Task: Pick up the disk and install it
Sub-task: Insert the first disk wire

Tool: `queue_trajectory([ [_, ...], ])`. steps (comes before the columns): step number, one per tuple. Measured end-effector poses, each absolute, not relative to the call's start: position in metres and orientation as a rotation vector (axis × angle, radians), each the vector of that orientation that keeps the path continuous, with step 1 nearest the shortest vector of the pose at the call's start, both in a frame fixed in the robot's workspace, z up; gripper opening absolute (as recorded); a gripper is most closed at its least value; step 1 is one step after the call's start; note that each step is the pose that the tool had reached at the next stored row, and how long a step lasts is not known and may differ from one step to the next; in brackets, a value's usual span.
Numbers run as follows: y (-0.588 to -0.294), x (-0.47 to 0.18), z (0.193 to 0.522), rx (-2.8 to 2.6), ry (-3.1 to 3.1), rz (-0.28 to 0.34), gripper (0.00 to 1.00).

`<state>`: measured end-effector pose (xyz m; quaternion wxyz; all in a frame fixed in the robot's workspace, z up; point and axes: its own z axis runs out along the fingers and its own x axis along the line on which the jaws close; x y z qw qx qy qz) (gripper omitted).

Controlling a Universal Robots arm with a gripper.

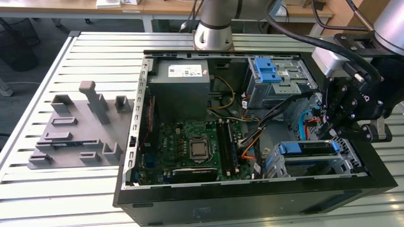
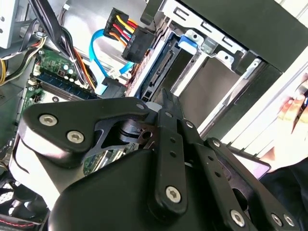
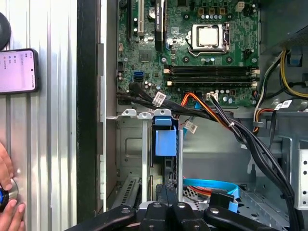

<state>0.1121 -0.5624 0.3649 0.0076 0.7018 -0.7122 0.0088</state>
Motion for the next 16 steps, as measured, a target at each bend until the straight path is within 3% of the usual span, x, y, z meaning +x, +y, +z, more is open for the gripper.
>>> queue_trajectory([
  [16,-0.552,0.129,0.368,2.194,-2.227,0.027,0.11],
])
